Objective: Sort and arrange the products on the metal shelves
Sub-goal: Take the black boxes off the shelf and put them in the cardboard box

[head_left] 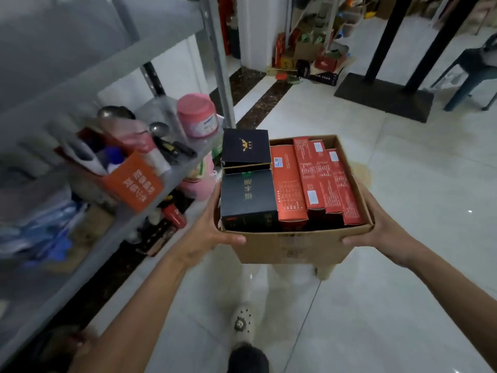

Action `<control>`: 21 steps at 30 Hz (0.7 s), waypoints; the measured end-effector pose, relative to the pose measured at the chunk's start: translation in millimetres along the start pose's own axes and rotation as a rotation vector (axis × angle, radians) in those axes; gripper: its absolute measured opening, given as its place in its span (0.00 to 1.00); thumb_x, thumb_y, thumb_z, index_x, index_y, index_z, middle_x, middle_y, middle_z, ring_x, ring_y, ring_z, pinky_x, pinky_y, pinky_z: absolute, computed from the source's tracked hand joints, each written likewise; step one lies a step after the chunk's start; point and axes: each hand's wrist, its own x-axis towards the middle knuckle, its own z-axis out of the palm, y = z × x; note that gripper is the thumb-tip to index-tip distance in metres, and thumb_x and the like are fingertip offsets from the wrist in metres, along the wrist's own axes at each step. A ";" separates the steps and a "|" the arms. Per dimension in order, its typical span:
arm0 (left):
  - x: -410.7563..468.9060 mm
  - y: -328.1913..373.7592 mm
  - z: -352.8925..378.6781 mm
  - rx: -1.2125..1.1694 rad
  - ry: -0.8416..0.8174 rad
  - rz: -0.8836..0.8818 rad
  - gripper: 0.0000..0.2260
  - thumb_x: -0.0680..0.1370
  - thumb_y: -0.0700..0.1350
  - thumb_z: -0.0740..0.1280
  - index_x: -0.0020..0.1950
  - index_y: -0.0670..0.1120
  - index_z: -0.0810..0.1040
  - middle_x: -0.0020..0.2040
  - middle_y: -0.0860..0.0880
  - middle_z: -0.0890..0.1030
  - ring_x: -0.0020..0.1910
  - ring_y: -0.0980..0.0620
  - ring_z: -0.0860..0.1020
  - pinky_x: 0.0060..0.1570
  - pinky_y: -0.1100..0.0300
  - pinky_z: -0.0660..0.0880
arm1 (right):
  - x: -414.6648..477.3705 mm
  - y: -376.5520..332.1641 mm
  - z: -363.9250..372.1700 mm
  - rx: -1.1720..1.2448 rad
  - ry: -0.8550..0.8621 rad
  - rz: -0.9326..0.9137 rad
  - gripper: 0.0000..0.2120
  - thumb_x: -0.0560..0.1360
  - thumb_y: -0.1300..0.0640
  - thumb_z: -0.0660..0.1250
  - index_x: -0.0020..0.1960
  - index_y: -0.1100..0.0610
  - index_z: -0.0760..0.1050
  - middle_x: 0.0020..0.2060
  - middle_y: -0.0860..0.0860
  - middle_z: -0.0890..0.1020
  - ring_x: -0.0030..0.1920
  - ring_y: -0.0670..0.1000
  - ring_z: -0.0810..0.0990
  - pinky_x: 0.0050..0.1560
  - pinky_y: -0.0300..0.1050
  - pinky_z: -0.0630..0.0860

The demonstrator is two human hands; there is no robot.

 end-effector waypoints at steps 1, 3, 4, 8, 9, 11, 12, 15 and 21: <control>-24.0 -9.1 -2.2 -0.001 0.034 0.007 0.53 0.62 0.35 0.79 0.76 0.61 0.53 0.71 0.58 0.69 0.66 0.64 0.72 0.54 0.68 0.75 | -4.6 3.0 15.6 -0.014 -0.033 -0.009 0.58 0.57 0.50 0.82 0.76 0.33 0.50 0.71 0.37 0.66 0.71 0.43 0.69 0.62 0.50 0.76; -71.6 -30.7 -6.5 -0.022 0.104 0.006 0.52 0.62 0.34 0.77 0.75 0.63 0.53 0.73 0.57 0.67 0.67 0.64 0.71 0.55 0.68 0.74 | -16.1 13.3 49.0 -0.025 -0.095 -0.020 0.59 0.58 0.51 0.82 0.77 0.35 0.48 0.72 0.37 0.65 0.71 0.43 0.67 0.63 0.47 0.75; -95.9 -44.5 -9.0 -0.027 0.132 0.006 0.53 0.62 0.34 0.78 0.76 0.63 0.53 0.73 0.57 0.67 0.68 0.63 0.70 0.57 0.67 0.74 | -22.5 20.7 67.9 -0.029 -0.125 -0.026 0.60 0.58 0.52 0.82 0.78 0.36 0.48 0.72 0.37 0.66 0.71 0.42 0.67 0.63 0.43 0.75; -189.3 -115.0 -14.9 -0.025 0.241 -0.024 0.54 0.63 0.33 0.77 0.78 0.61 0.51 0.70 0.61 0.71 0.68 0.60 0.71 0.56 0.64 0.75 | -48.5 66.3 143.3 -0.057 -0.232 -0.038 0.59 0.59 0.54 0.81 0.79 0.41 0.48 0.68 0.31 0.67 0.70 0.37 0.66 0.57 0.32 0.74; -211.7 -136.7 -15.5 -0.020 0.269 -0.023 0.53 0.64 0.33 0.77 0.77 0.62 0.52 0.69 0.62 0.72 0.68 0.60 0.72 0.55 0.64 0.76 | -54.1 80.9 163.1 -0.059 -0.259 -0.045 0.59 0.59 0.54 0.81 0.79 0.41 0.48 0.68 0.31 0.67 0.70 0.37 0.66 0.57 0.31 0.74; -254.6 -184.3 -15.8 -0.024 0.328 -0.037 0.52 0.63 0.36 0.79 0.76 0.64 0.54 0.69 0.61 0.73 0.67 0.60 0.72 0.54 0.63 0.77 | -62.0 114.4 201.5 -0.043 -0.336 -0.038 0.58 0.60 0.55 0.81 0.79 0.41 0.48 0.69 0.32 0.67 0.70 0.37 0.66 0.57 0.31 0.74; -275.6 -208.2 -15.6 -0.027 0.359 -0.037 0.52 0.62 0.38 0.79 0.76 0.63 0.54 0.70 0.60 0.72 0.68 0.58 0.72 0.55 0.62 0.76 | -65.2 133.5 221.0 -0.047 -0.375 -0.046 0.57 0.61 0.54 0.80 0.78 0.40 0.48 0.70 0.33 0.67 0.70 0.37 0.67 0.57 0.31 0.73; -326.8 -281.2 -16.2 -0.025 0.441 -0.019 0.54 0.62 0.40 0.79 0.78 0.62 0.52 0.74 0.54 0.67 0.72 0.53 0.68 0.61 0.57 0.74 | -67.4 195.4 276.5 -0.048 -0.461 -0.065 0.55 0.61 0.53 0.81 0.76 0.33 0.50 0.71 0.36 0.67 0.71 0.40 0.67 0.58 0.36 0.75; -375.3 -418.2 -39.4 -0.037 0.592 -0.004 0.53 0.59 0.43 0.82 0.75 0.67 0.56 0.72 0.57 0.69 0.71 0.53 0.69 0.59 0.57 0.76 | -41.2 307.7 366.2 -0.131 -0.612 -0.107 0.52 0.64 0.53 0.80 0.76 0.36 0.51 0.69 0.40 0.70 0.69 0.43 0.70 0.56 0.40 0.78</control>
